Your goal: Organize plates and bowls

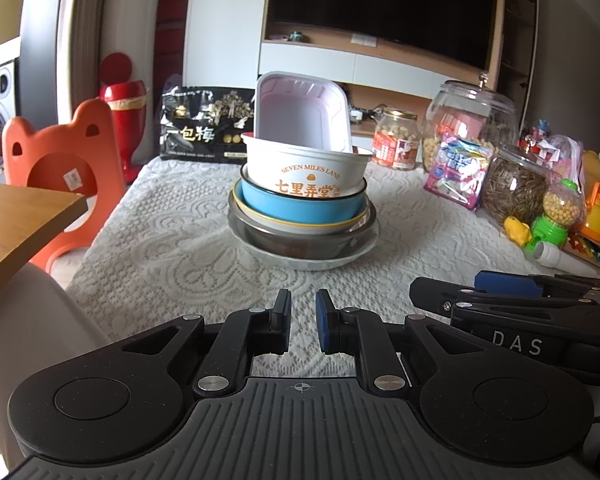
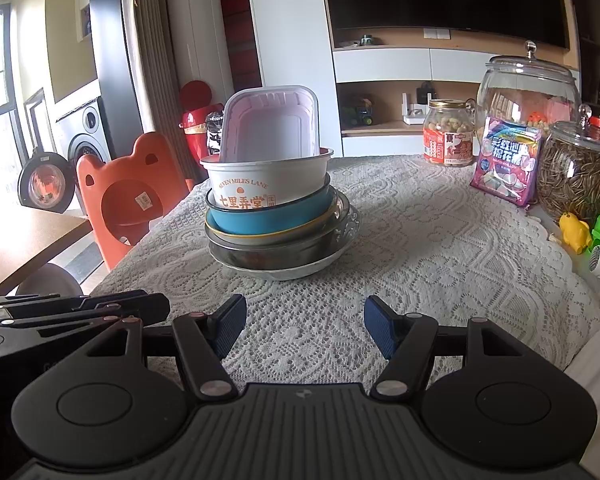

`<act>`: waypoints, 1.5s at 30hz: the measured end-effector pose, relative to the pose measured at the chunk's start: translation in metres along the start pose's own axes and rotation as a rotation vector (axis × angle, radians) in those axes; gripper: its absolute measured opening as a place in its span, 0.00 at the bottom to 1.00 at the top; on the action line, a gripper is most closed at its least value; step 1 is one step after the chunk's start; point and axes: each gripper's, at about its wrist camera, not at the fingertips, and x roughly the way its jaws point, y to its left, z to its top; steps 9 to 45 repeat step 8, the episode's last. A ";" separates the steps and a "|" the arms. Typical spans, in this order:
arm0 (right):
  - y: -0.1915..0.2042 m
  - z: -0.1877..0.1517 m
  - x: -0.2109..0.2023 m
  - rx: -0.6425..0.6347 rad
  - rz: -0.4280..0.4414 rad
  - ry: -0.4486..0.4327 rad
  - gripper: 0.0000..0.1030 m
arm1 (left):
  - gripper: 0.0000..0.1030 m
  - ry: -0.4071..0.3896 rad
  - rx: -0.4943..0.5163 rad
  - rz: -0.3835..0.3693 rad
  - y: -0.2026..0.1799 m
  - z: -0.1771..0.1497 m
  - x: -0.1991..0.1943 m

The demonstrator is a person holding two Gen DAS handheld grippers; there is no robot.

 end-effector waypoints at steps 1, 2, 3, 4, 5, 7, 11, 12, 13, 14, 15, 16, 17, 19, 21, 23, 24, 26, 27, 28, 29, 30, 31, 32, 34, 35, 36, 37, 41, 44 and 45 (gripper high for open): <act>0.000 0.001 0.000 0.002 0.002 0.000 0.64 | 0.16 -0.001 0.000 -0.001 0.000 0.000 0.000; -0.001 0.002 0.000 0.004 0.005 -0.001 0.64 | 0.16 0.000 0.001 0.003 0.000 0.000 -0.001; 0.000 0.004 0.000 0.004 0.007 -0.004 0.64 | 0.16 0.000 -0.001 0.010 0.001 0.001 -0.001; 0.000 0.006 0.000 0.002 0.007 -0.011 0.64 | 0.16 0.000 -0.008 0.007 0.002 0.001 -0.002; 0.002 0.008 0.000 -0.007 0.006 -0.020 0.64 | 0.16 -0.001 -0.019 -0.003 0.005 0.002 -0.003; 0.009 0.017 0.000 -0.048 0.004 -0.044 0.64 | 0.16 -0.005 -0.066 -0.043 0.019 0.007 -0.008; 0.013 0.023 -0.001 -0.075 0.007 -0.059 0.64 | 0.16 -0.005 -0.089 -0.072 0.027 0.012 -0.013; 0.013 0.023 -0.001 -0.075 0.007 -0.059 0.64 | 0.16 -0.005 -0.089 -0.072 0.027 0.012 -0.013; 0.013 0.023 -0.001 -0.075 0.007 -0.059 0.64 | 0.16 -0.005 -0.089 -0.072 0.027 0.012 -0.013; 0.013 0.023 -0.001 -0.075 0.007 -0.059 0.64 | 0.16 -0.005 -0.089 -0.072 0.027 0.012 -0.013; 0.013 0.023 -0.001 -0.075 0.007 -0.059 0.64 | 0.16 -0.005 -0.089 -0.072 0.027 0.012 -0.013; 0.013 0.023 -0.001 -0.075 0.007 -0.059 0.64 | 0.16 -0.005 -0.089 -0.072 0.027 0.012 -0.013; 0.013 0.023 -0.001 -0.075 0.007 -0.059 0.64 | 0.16 -0.005 -0.089 -0.072 0.027 0.012 -0.013; 0.013 0.023 -0.001 -0.075 0.007 -0.059 0.64 | 0.16 -0.005 -0.089 -0.072 0.027 0.012 -0.013; 0.013 0.023 -0.001 -0.075 0.007 -0.059 0.64 | 0.16 -0.005 -0.089 -0.072 0.027 0.012 -0.013; 0.013 0.023 -0.001 -0.075 0.007 -0.059 0.64 | 0.16 -0.005 -0.089 -0.072 0.027 0.012 -0.013; 0.013 0.023 -0.001 -0.075 0.007 -0.059 0.64 | 0.16 -0.005 -0.089 -0.072 0.027 0.012 -0.013; 0.013 0.023 -0.001 -0.075 0.007 -0.059 0.64 | 0.16 -0.005 -0.089 -0.072 0.027 0.012 -0.013; 0.013 0.023 -0.001 -0.075 0.007 -0.059 0.64 | 0.16 -0.005 -0.089 -0.072 0.027 0.012 -0.013; 0.013 0.023 -0.001 -0.075 0.007 -0.059 0.64 | 0.16 -0.005 -0.089 -0.072 0.027 0.012 -0.013; 0.013 0.023 -0.001 -0.075 0.007 -0.059 0.64 | 0.16 -0.005 -0.089 -0.072 0.027 0.012 -0.013; 0.013 0.023 -0.001 -0.075 0.007 -0.059 0.64 | 0.16 -0.005 -0.089 -0.072 0.027 0.012 -0.013; 0.013 0.023 -0.001 -0.075 0.007 -0.059 0.64 | 0.16 -0.005 -0.089 -0.072 0.027 0.012 -0.013; 0.013 0.023 -0.001 -0.075 0.007 -0.059 0.64 | 0.16 -0.005 -0.089 -0.072 0.027 0.012 -0.013; 0.013 0.023 -0.001 -0.075 0.007 -0.059 0.64 | 0.16 -0.005 -0.089 -0.072 0.027 0.012 -0.013; 0.013 0.023 -0.001 -0.075 0.007 -0.059 0.64 | 0.16 -0.005 -0.089 -0.072 0.027 0.012 -0.013; 0.013 0.023 -0.001 -0.075 0.007 -0.059 0.64 | 0.16 -0.005 -0.089 -0.072 0.027 0.012 -0.013; 0.013 0.023 -0.001 -0.075 0.007 -0.059 0.64 | 0.16 -0.005 -0.089 -0.072 0.027 0.012 -0.013; 0.013 0.023 -0.001 -0.075 0.007 -0.059 0.64 | 0.16 -0.005 -0.089 -0.072 0.027 0.012 -0.013; 0.013 0.023 -0.001 -0.075 0.007 -0.059 0.64 | 0.16 -0.005 -0.089 -0.072 0.027 0.012 -0.013; 0.013 0.023 -0.001 -0.075 0.007 -0.059 0.64 | 0.16 -0.005 -0.089 -0.072 0.027 0.012 -0.013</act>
